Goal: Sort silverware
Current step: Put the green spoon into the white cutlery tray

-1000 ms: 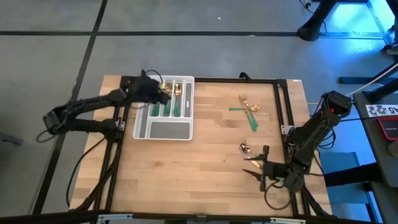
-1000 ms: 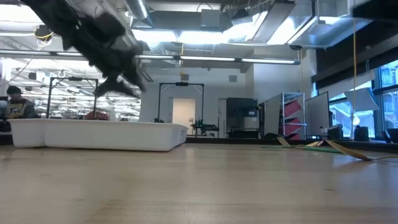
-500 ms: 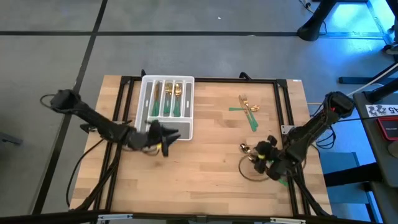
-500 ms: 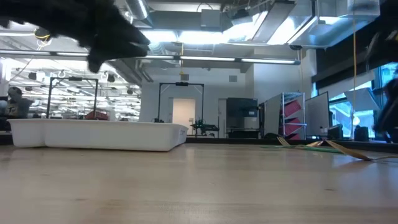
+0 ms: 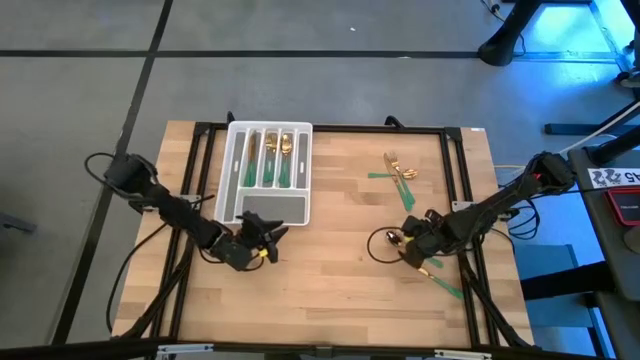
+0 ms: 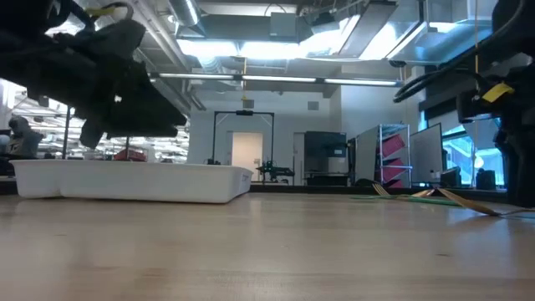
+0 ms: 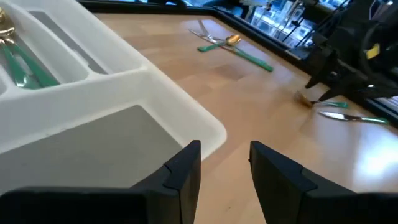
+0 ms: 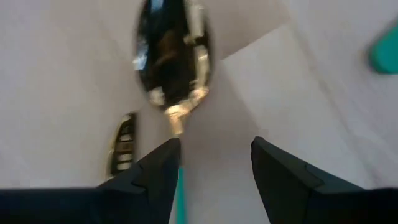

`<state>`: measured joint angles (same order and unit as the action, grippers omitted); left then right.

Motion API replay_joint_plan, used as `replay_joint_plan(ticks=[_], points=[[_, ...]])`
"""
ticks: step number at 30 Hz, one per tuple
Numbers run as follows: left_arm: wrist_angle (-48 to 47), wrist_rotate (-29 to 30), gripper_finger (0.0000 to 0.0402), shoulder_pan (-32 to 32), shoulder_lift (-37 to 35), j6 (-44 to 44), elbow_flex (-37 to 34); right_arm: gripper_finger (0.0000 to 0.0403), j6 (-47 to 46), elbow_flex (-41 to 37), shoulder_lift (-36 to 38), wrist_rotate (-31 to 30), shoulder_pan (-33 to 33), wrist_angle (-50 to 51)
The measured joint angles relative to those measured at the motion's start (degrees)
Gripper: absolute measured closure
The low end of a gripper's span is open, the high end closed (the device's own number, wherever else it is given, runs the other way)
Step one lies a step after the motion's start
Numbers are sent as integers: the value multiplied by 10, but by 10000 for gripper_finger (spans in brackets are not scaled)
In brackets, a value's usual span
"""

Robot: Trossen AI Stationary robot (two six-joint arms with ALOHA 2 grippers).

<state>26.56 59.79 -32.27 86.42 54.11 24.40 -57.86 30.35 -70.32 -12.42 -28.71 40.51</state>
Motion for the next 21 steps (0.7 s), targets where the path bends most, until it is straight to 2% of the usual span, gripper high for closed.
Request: replay_joint_plan(ticks=[9,12,16,21], points=[[-1,1,274,0,10,3,0,206,13,-1,-1,35,-1,-26],[-1,1,274,0,10,-8,0,221,13,-16,-17,34,-1,-57],[-3,1,274,0,11,-8,0,282,13,-26,-48,26,-2,-86],[-8,-2,274,-1,20,-39,0,385,29,-30,-68,-34,-2,-175]])
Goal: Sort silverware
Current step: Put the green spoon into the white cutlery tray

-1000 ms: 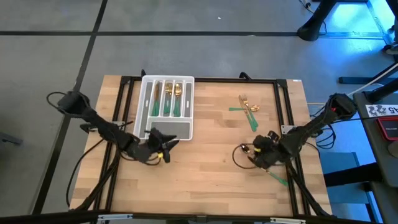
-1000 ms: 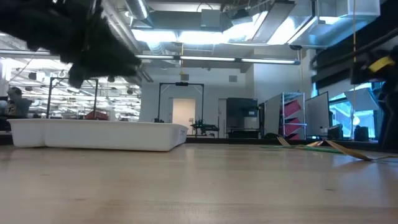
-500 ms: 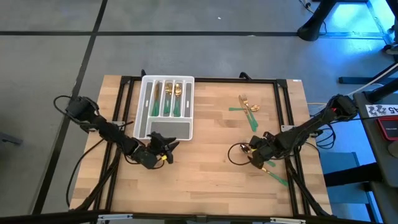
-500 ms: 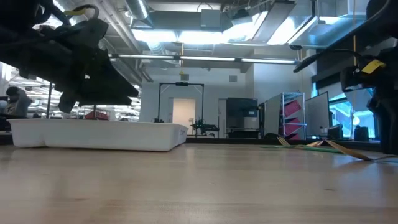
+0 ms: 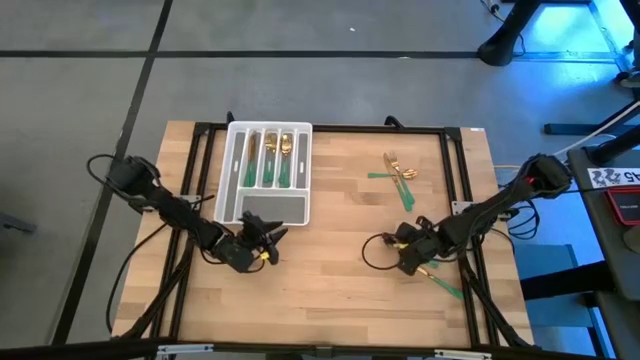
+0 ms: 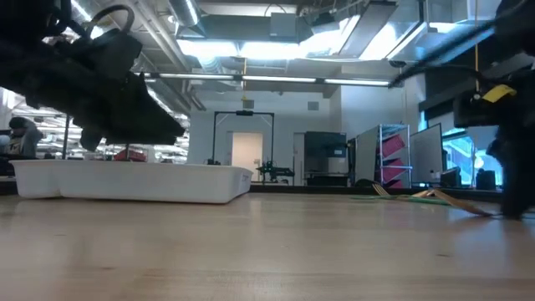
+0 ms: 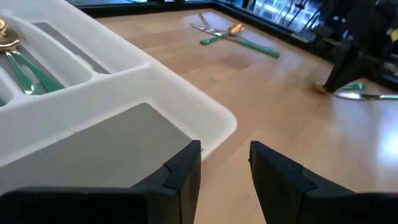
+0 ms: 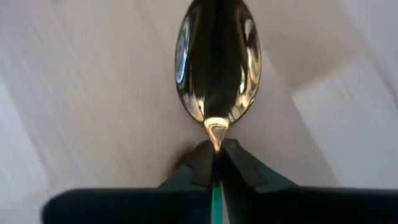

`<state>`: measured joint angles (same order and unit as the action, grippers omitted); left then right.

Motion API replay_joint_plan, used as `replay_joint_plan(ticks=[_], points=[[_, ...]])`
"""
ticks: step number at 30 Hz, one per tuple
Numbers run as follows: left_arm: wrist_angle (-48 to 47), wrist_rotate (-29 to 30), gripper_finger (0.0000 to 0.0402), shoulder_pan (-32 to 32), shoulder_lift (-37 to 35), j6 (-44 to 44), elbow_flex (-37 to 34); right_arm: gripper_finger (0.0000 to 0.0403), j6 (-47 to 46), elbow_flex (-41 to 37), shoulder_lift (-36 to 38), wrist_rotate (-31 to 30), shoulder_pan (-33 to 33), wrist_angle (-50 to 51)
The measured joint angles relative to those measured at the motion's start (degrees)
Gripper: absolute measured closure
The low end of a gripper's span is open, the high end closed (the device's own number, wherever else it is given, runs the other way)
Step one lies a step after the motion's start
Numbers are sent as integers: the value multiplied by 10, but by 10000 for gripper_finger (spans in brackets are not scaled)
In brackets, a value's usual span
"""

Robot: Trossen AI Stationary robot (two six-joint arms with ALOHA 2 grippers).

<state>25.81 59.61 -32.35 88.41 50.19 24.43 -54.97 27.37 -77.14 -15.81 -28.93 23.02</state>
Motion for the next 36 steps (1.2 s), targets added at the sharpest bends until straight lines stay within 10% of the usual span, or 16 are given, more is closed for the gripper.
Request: replay_joint_plan(ticks=[7,12,20,26,36], points=[[51,2,274,16,54,-64,0,390,75,-1,-18,-238,2,-253],[281,-15,274,32,146,-254,19,394,277,0,-38,-337,10,-528],[524,-188,274,78,290,-611,155,397,530,5,-73,-267,12,-872],[478,-297,234,130,334,-615,273,398,580,30,-88,-201,12,-879],[369,-296,173,149,336,-544,346,399,584,34,-98,-211,12,-876]])
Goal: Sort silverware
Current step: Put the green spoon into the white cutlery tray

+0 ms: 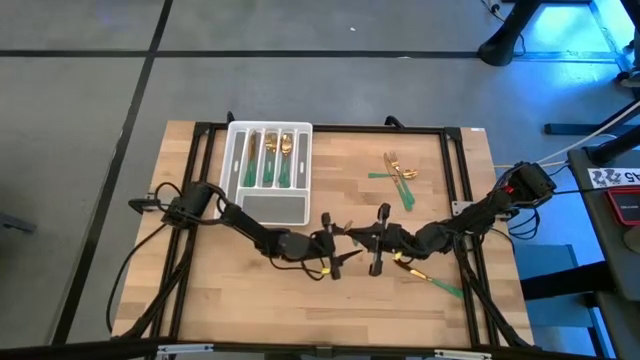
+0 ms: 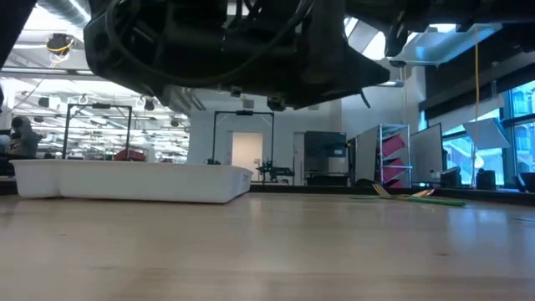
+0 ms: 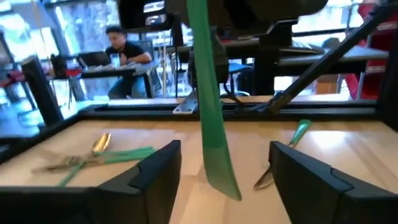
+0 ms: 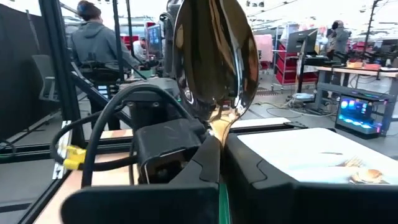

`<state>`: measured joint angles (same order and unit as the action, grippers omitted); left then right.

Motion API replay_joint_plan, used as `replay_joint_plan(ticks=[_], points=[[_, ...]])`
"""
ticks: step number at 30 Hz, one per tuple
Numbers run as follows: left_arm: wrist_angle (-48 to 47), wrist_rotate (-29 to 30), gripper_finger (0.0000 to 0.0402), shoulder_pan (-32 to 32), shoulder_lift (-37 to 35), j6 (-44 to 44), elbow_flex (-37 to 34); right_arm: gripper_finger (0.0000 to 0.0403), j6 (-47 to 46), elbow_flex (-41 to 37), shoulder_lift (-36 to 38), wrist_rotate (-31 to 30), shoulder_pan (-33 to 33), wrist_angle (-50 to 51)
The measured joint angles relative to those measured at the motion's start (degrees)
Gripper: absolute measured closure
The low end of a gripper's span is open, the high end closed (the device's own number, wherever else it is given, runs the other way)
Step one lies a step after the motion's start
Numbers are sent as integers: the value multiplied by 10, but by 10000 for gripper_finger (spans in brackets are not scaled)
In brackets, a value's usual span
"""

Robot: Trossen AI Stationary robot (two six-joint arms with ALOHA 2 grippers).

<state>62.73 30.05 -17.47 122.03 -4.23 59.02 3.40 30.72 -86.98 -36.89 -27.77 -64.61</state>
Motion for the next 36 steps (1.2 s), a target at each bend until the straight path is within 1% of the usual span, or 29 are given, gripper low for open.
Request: replay_joint_plan(ticks=[2,5,8,12,13,22,25,29,32,36], points=[[-7,12,193,-1,0,22,1,398,0,0,0,-1,0,1],[-13,19,238,-1,0,50,1,398,0,0,0,-1,0,2],[-21,21,294,-1,0,73,1,399,0,0,0,-1,0,2],[-32,24,378,-1,0,76,1,397,-1,0,0,0,0,13],[-36,24,389,0,0,73,1,396,-1,0,0,0,-1,17],[-59,23,397,-1,0,87,1,392,-7,0,0,22,0,43],[-77,24,398,-4,0,100,1,391,-7,0,0,27,0,53],[-113,40,399,-10,-1,129,2,390,-21,-1,0,27,0,68],[-142,41,400,-15,-2,166,2,372,-34,-1,0,27,0,88],[-181,39,400,-23,0,206,1,321,-36,0,3,18,0,90]])
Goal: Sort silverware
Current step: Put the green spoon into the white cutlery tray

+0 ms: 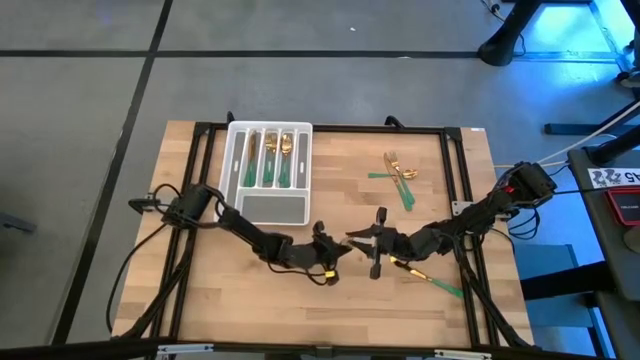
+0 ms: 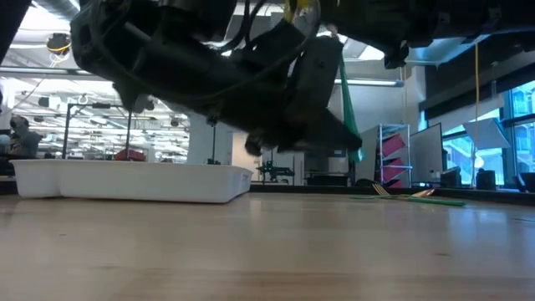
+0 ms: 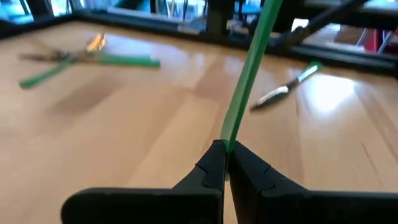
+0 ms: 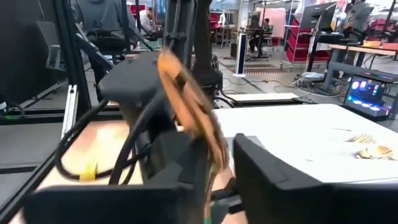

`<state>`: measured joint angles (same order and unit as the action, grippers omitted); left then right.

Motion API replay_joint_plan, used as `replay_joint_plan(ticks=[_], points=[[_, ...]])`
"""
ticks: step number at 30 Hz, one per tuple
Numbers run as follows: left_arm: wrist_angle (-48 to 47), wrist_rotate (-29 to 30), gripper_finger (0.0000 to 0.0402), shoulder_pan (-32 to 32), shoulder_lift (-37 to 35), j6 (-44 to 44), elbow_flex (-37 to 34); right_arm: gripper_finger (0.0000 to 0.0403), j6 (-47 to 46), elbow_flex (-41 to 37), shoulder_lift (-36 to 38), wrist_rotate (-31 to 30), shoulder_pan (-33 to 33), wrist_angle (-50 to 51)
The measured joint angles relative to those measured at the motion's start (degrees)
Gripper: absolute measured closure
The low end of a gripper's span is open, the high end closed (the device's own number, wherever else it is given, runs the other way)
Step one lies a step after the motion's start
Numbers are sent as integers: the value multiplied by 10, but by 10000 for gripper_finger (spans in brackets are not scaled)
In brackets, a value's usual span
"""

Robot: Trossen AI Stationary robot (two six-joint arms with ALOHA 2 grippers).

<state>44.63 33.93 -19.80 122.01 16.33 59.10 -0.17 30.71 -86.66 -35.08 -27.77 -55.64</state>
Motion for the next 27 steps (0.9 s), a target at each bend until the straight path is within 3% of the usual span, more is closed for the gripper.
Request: replay_joint_plan(ticks=[4,11,14,22,27], points=[[-40,0,401,-5,-1,44,0,269,25,0,17,-14,-13,25],[-214,-2,401,-6,-59,138,-11,238,31,0,119,-176,-89,195],[-324,-5,401,3,-116,168,-24,238,10,0,145,-212,-128,249],[-628,-8,401,56,-318,223,-44,238,-14,0,152,-216,-203,271],[-761,-134,402,177,-420,231,-44,237,-11,0,152,-219,-215,275]])
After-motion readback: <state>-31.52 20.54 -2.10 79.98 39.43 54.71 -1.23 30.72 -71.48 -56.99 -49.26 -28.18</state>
